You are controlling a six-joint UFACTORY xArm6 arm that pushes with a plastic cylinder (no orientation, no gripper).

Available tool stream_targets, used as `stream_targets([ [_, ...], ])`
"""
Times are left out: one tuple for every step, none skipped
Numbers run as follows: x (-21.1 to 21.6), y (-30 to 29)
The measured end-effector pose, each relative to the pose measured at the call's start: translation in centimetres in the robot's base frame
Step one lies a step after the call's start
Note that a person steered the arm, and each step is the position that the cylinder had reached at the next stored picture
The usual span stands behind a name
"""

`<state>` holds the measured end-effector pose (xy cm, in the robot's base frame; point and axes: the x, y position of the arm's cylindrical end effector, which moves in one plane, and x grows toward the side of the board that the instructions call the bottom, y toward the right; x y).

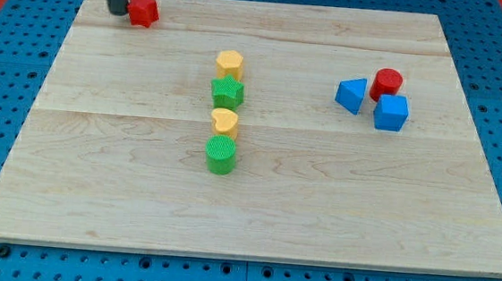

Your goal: Move the red star above the blue triangle

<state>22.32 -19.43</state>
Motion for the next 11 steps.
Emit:
stream_targets([
  [0.9,9.3],
  [0.1,10.3],
  [0.0,3.8],
  [-2.4,7.3],
  [-2.4,14.3],
  [-0.6,21.4],
  [-0.3,24.7],
  [3.3,27.4],
  [4.3,30.1],
  [2.0,31.5],
  [4.8,32.1],
])
